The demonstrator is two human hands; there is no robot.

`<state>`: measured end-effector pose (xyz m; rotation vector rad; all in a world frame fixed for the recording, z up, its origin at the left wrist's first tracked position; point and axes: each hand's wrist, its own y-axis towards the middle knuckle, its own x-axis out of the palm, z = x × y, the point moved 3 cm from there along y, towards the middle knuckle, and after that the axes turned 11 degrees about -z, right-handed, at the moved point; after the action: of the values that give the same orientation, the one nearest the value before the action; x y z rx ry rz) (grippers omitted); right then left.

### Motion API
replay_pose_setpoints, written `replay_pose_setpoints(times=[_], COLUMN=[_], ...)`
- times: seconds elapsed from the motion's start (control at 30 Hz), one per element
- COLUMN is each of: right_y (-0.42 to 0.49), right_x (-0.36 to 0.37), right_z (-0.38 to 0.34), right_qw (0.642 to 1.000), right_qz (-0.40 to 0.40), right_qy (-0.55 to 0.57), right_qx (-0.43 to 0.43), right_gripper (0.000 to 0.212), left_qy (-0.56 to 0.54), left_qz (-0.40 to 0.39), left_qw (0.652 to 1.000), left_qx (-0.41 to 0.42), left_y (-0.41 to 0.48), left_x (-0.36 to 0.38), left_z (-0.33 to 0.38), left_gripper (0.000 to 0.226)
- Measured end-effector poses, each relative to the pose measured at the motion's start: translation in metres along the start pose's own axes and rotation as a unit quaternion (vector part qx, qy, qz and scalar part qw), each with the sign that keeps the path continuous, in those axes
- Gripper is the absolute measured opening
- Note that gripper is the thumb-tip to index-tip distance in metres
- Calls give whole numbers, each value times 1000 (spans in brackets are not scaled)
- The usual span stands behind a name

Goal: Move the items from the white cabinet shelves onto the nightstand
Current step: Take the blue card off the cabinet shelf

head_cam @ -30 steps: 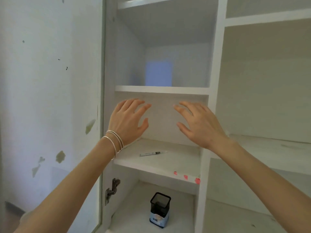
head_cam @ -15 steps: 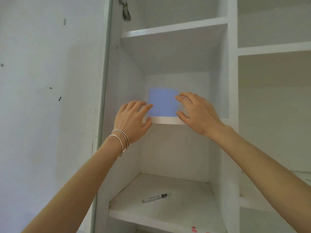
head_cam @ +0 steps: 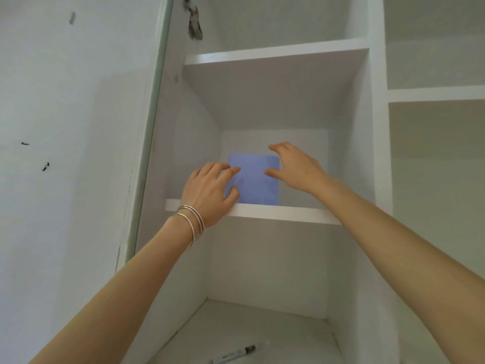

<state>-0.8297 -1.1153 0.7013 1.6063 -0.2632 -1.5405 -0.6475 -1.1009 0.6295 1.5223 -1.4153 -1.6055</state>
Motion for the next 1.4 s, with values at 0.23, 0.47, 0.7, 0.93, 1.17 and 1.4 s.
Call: replay_pose_setpoints(times=[0.23,0.47,0.7,0.93,1.17,1.4], right_y=[24,37,34,2,-48,-101], right_x=[11,21,6,-25,-64,-91], right_z=[8,7,4,8,22,9], right_qw=[999,998,996,987,960,950], right_qz=[4,-24,30,59,96,141], right_qy=[38,-10,82,149,259,277], right_qx=[3,53,34,28,33,-21], right_gripper=[52,56,37,38,37,33], left_qy=[-11,-21,-20,-21,-21,42], left_qz=[7,6,5,20,20,35], left_qw=[1000,1000,1000,999,1000,998], left_qx=[4,10,13,15,7,-13], left_y=[-6,-9,-13,-24,-33,-44], left_x=[-3,-3,-6,-13,-22,-55], left_z=[-2,-2,-4,-2,10,24], left_gripper=[52,51,49,48,48,46])
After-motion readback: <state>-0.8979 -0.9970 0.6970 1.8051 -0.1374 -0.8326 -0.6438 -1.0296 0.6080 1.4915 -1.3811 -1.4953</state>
